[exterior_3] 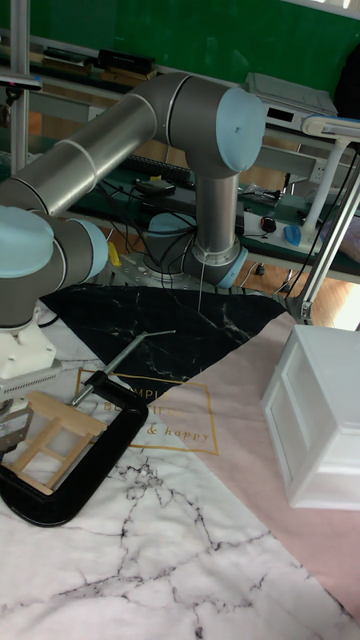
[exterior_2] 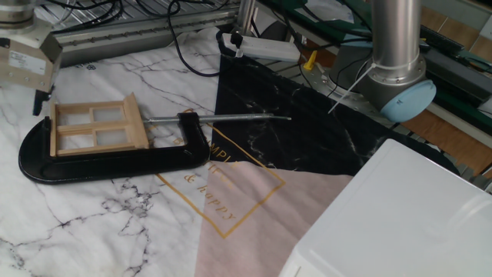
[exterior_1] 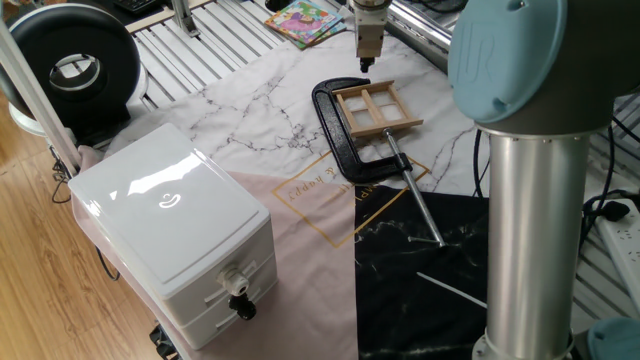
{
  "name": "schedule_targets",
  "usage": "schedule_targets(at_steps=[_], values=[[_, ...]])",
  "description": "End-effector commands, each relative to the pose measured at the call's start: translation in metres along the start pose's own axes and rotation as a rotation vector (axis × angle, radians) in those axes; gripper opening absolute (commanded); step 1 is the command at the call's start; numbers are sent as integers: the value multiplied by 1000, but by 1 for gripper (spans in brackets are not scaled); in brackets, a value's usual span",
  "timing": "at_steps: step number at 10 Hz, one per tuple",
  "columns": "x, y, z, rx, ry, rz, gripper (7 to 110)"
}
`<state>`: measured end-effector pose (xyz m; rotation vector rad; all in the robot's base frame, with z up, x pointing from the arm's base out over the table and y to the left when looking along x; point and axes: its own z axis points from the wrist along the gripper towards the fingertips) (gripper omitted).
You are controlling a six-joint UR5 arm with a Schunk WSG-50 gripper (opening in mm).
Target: Close a sliding window
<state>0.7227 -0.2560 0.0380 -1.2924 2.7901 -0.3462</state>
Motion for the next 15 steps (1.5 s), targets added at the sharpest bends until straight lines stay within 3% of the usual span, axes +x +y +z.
schedule_targets(at_steps=[1, 2, 4, 6, 7, 9, 12, 14, 15], values=[[14, 29, -4, -111, 43, 49, 44], [17, 46, -8, -174, 47, 64, 44], [25, 58, -13, -220, 73, 47, 44], [27, 61, -18, -207, 84, 61, 44], [29, 60, -20, -179, 87, 62, 44], [24, 68, -24, -197, 70, 75, 44], [31, 48, -22, -124, 111, 30, 44], [25, 23, -20, -24, 86, -4, 44], [12, 6, -19, 43, 35, -73, 44]])
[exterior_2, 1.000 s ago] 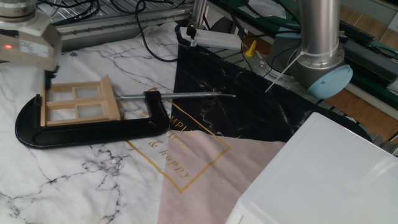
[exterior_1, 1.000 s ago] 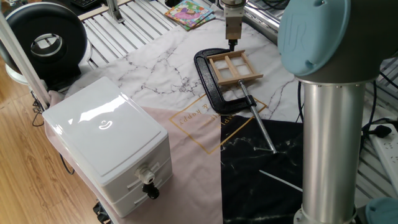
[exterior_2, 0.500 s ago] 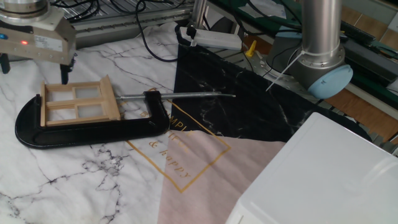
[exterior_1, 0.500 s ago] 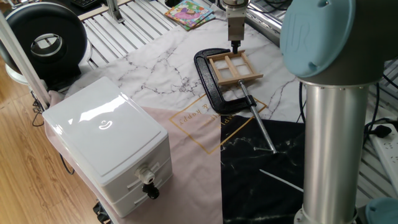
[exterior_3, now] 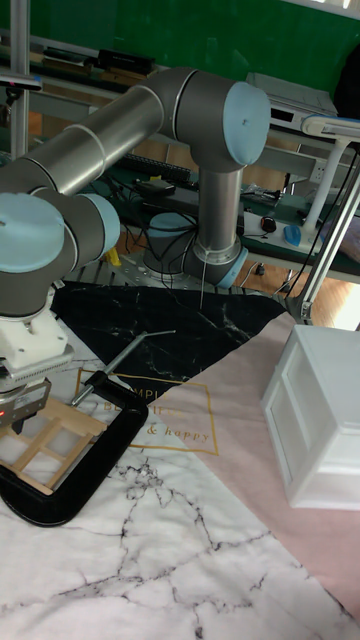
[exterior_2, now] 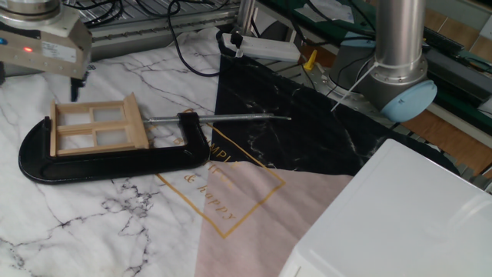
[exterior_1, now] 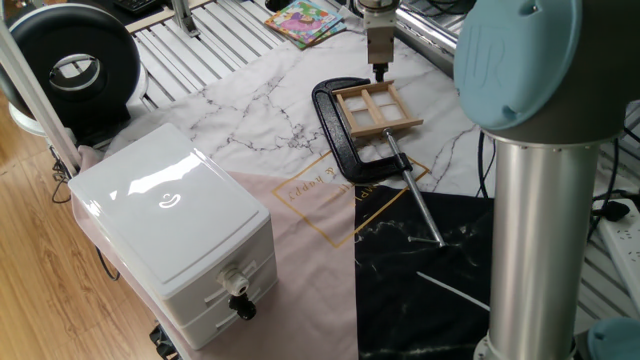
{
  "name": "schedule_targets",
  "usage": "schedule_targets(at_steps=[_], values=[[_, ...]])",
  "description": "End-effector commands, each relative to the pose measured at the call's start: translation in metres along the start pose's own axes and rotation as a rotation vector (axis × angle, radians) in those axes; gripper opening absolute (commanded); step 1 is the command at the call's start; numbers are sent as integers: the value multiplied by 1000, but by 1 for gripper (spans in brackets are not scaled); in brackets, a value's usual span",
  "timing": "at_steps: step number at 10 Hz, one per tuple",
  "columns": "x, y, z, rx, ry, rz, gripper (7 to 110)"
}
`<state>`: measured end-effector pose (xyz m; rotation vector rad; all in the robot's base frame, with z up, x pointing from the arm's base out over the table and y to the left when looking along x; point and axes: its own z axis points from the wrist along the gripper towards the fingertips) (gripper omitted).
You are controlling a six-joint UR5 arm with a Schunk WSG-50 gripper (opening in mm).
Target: Close a sliding window
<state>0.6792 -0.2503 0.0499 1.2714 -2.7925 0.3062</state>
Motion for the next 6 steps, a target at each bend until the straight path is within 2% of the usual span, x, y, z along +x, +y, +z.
schedule_targets(at_steps=[1, 2, 3, 4, 5, 6], values=[[-18, -33, -4, 136, -69, -97, 44], [-16, -42, -6, 173, -60, -111, 44], [-21, -38, -6, 160, -80, -131, 44], [-22, -29, -4, 124, -83, -139, 44], [-18, -30, -4, 125, -70, -109, 44], [-5, -9, -8, 113, -58, -77, 44]])
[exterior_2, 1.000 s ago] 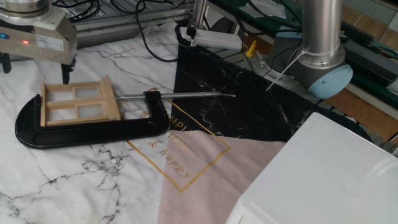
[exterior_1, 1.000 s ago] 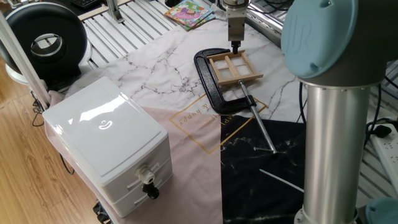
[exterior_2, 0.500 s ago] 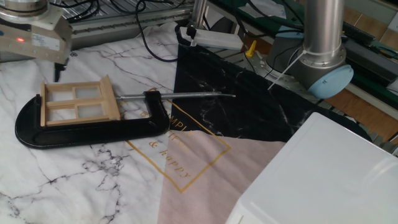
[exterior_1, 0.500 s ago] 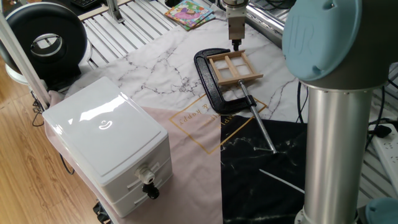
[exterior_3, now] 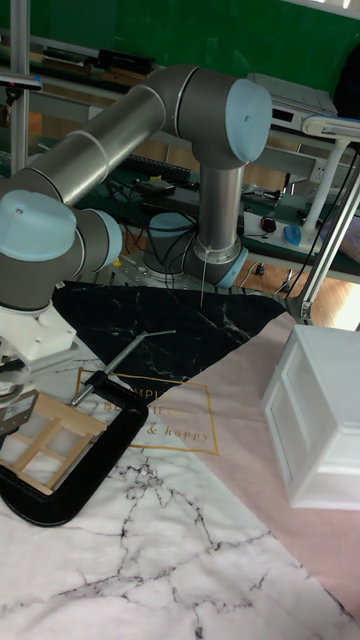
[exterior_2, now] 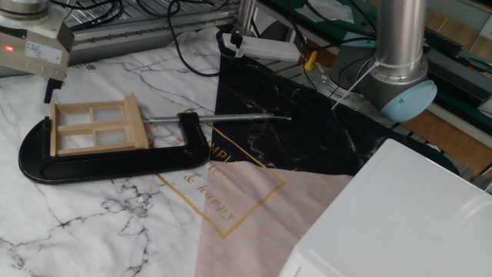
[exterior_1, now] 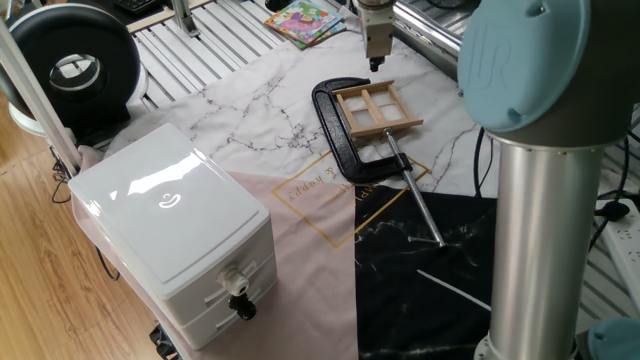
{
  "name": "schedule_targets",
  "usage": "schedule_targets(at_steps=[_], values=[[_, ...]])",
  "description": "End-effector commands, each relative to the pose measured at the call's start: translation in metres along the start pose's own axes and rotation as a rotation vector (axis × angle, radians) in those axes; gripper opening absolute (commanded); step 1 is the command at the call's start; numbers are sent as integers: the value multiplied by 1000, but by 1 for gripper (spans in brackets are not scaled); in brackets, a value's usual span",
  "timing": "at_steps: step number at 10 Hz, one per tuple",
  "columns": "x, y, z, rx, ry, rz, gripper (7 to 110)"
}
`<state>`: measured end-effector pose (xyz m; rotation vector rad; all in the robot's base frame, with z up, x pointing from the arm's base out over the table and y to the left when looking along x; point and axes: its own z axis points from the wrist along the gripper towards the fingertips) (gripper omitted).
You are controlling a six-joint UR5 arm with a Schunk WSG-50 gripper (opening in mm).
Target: Close a sliding window
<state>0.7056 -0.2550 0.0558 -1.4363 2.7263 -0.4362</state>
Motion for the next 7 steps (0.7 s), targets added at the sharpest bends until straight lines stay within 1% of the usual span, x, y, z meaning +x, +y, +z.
schedule_targets(at_steps=[1, 2, 3, 4, 5, 6, 7], values=[[20, 33, -13, -17, 24, 20, 44], [28, 44, -17, -36, 43, -1, 44], [34, 51, -16, -47, 43, -2, 44], [36, 59, -4, -59, 15, 9, 44], [34, 62, 12, -57, -10, 18, 44], [33, 61, 20, -45, -15, 20, 44], [30, 63, 21, -41, -14, 27, 44]])
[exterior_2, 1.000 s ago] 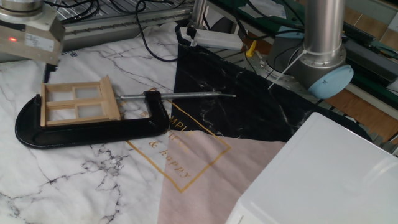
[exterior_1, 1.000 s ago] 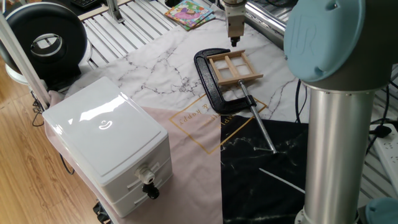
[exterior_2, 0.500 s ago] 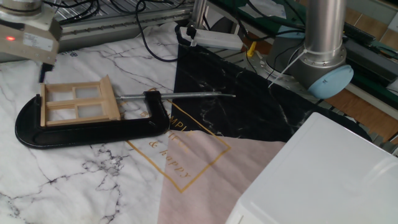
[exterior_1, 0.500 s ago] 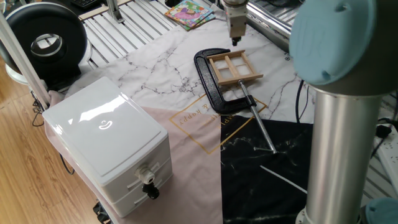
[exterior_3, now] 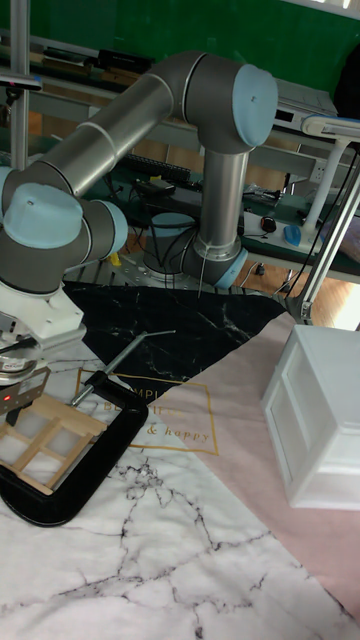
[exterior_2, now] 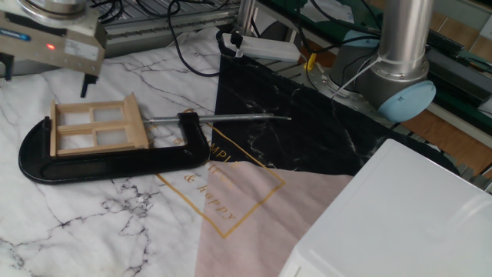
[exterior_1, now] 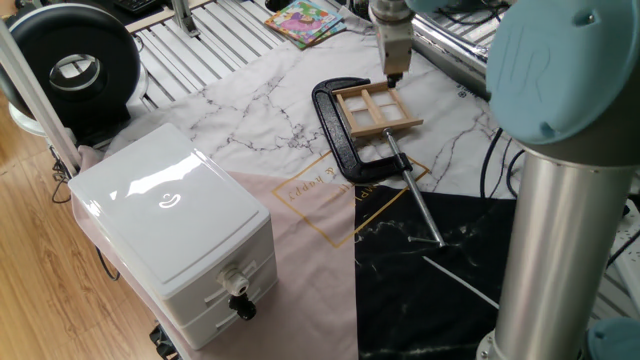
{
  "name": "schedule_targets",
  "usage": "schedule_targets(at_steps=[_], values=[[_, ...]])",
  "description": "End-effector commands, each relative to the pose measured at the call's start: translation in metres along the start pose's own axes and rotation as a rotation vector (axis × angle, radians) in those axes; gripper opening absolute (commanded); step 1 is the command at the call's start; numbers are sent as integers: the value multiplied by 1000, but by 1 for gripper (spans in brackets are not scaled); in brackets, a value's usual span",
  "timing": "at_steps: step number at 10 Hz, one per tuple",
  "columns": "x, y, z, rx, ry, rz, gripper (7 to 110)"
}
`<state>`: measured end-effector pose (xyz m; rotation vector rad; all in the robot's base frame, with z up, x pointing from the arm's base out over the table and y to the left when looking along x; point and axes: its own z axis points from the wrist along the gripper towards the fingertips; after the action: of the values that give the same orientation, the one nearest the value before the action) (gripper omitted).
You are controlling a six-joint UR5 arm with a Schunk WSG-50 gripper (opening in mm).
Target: Close a sliding window
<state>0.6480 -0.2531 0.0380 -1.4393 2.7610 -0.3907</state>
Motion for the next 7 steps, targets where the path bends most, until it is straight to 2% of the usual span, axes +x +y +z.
schedule_targets(at_steps=[1, 3, 5, 7], values=[[-1, 12, 10, 3, -21, 22, 44], [-5, 12, 1, 17, -2, 16, 44], [-12, 10, 7, 17, -5, 41, 44], [-16, 10, 14, -3, -8, 52, 44]])
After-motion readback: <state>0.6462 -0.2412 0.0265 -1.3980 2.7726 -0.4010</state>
